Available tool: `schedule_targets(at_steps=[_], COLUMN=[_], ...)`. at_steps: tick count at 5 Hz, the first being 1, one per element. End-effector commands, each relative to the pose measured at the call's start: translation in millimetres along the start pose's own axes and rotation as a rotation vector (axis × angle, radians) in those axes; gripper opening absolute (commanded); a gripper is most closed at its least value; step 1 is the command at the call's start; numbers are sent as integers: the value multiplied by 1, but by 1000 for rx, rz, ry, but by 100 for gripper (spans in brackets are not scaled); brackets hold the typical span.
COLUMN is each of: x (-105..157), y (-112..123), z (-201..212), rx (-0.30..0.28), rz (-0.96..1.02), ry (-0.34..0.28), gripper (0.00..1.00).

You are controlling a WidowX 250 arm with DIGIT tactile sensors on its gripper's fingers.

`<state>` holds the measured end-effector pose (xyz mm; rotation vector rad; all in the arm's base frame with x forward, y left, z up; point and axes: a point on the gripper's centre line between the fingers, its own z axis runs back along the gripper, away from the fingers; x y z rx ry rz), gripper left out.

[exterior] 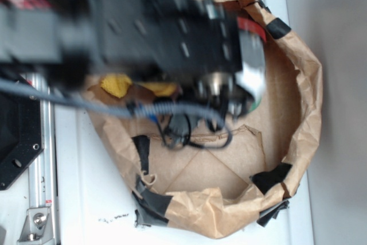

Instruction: Grab the blue rope.

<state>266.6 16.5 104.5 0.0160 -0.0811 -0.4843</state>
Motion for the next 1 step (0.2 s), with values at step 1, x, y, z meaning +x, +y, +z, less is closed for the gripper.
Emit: schedule_targets(at_steps=[1], x=[4], y=[-14], z=[64], rx=[-45], rz=[356], ry=[-86], gripper=[0])
